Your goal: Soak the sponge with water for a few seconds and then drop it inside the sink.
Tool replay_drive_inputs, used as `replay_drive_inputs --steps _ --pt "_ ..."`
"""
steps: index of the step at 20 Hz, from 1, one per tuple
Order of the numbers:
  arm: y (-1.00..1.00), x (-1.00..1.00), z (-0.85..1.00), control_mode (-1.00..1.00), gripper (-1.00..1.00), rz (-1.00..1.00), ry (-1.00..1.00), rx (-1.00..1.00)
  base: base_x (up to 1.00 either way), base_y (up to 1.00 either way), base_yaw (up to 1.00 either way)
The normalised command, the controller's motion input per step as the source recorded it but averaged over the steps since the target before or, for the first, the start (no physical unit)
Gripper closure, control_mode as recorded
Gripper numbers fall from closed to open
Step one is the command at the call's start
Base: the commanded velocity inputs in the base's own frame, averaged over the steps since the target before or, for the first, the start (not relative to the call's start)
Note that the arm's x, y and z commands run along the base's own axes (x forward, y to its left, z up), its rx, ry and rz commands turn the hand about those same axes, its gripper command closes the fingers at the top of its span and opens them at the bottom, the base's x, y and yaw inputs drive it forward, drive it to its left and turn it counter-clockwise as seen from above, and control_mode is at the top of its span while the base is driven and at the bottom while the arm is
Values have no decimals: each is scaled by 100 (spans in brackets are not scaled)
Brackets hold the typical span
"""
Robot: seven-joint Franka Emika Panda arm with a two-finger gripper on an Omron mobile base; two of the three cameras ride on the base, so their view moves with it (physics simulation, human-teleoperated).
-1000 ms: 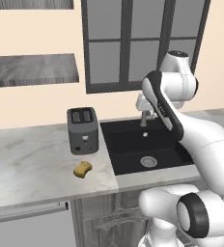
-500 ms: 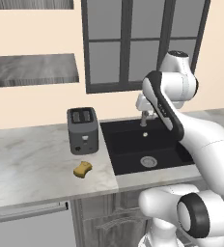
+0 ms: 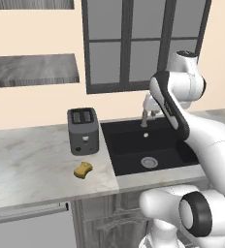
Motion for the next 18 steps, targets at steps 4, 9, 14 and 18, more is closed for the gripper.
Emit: replay_drive_inputs --steps 4,9,14,18 --pt "-34 0 0 -100 -100 0 0 0 0 0 0" --pt "-37 0 0 -100 -100 0 0 0 0 0 0" --pt "-35 0 0 -100 -100 0 0 0 0 0 0" --pt "-24 0 0 -100 -100 0 0 0 0 0 0"
